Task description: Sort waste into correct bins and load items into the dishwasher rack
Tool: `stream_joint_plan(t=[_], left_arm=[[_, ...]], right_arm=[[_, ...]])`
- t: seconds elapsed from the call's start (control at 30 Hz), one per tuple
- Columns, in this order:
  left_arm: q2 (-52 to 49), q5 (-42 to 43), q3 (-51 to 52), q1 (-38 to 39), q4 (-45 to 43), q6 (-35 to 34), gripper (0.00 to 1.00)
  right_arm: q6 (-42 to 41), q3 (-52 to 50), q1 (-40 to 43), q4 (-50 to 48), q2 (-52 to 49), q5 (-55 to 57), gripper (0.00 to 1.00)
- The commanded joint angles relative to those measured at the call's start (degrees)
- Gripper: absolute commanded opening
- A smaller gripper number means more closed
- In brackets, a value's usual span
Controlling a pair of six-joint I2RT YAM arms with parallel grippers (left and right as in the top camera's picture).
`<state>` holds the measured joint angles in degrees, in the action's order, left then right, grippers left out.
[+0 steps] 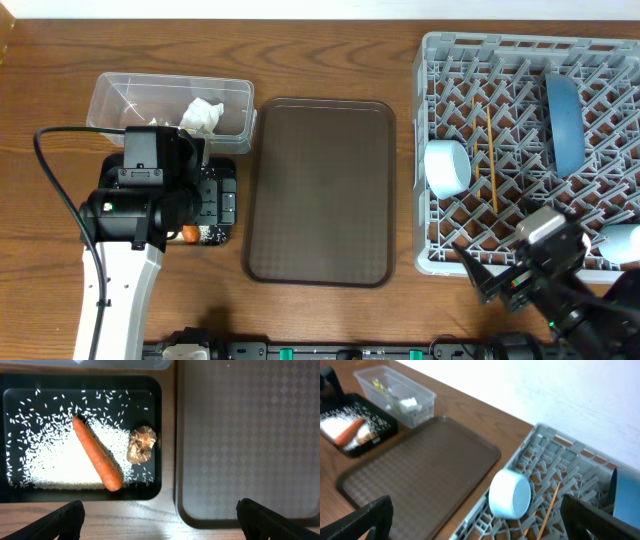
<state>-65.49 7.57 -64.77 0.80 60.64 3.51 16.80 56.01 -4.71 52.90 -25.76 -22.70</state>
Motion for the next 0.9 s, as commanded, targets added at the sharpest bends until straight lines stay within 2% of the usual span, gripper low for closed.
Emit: stream_joint_plan(t=[0.0,0.43,0.6,0.83,0.87], left_arm=[[0.0,0.4,-0.9,-0.2,0.2,1.0,0.98],[0.0,0.4,-0.9,-0.2,0.2,1.0,0.98],[0.0,0.4,-0.9,-0.2,0.2,1.0,0.98],[0.0,0.4,-0.9,-0.2,0.2,1.0,0.98],[0.0,0.4,-0.9,-0.2,0.2,1.0,0.98]], right_arm=[[1.2,-7.6,1.0,-2.4,6.0,-0.7,0.99],[1.2,-37.0,1.1,-24.2,25.6,-4.8,0.99],[1.2,-44.9,1.0,-32.5,25.4,-8.3,0.99],[1.2,-55.6,1.0,-51.7,25.4,-12.3,0.99],[1.3,-55.8,1.0,-51.5,25.5,-12.3,0.99]])
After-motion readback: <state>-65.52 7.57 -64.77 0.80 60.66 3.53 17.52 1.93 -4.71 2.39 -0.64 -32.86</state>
